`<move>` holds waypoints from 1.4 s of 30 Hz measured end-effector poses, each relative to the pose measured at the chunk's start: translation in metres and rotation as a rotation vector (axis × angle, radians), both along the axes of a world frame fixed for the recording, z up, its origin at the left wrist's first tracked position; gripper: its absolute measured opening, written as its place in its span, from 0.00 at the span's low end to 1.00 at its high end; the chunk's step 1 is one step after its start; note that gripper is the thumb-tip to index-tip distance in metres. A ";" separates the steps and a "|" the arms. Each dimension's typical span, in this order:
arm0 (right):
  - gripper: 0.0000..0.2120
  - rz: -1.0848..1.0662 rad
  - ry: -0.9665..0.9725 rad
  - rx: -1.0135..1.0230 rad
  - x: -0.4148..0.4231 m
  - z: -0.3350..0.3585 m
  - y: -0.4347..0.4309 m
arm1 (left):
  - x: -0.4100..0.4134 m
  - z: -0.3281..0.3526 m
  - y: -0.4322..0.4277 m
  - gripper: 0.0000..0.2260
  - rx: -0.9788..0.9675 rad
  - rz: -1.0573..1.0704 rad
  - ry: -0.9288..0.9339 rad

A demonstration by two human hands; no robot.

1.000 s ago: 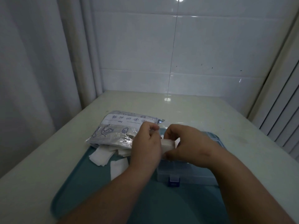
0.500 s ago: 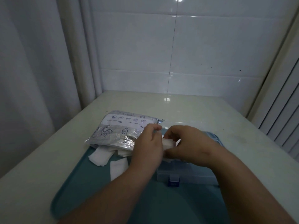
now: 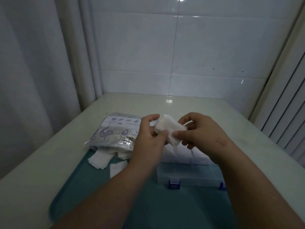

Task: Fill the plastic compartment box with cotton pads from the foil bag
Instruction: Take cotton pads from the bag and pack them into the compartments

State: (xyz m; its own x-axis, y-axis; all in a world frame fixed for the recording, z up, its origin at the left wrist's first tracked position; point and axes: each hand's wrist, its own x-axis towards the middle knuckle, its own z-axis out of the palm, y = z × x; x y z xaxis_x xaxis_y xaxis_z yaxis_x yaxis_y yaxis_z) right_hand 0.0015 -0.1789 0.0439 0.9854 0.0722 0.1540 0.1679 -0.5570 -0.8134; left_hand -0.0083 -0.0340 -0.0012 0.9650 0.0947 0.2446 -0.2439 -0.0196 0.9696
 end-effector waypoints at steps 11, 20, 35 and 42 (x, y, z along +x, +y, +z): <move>0.10 -0.014 -0.014 -0.022 0.002 0.007 -0.025 | 0.017 0.011 -0.019 0.13 0.136 0.043 0.033; 0.05 -0.163 0.000 -0.151 0.011 0.005 -0.053 | 0.034 0.011 -0.059 0.09 0.273 0.030 0.031; 0.08 -0.368 0.232 -0.457 0.029 0.000 -0.084 | 0.044 0.007 -0.108 0.10 0.485 -0.085 0.184; 0.11 -0.354 0.409 -0.571 0.046 -0.010 -0.091 | 0.043 0.015 -0.117 0.06 0.760 -0.175 0.194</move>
State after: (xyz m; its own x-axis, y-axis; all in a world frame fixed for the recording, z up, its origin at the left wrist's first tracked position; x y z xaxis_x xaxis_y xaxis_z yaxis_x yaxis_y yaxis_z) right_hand 0.0479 -0.2699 0.0343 0.9350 -0.2981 -0.1922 -0.3487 -0.8718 -0.3441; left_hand 0.0343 -0.1509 0.0141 0.9823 -0.1872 0.0080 -0.1333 -0.6681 0.7320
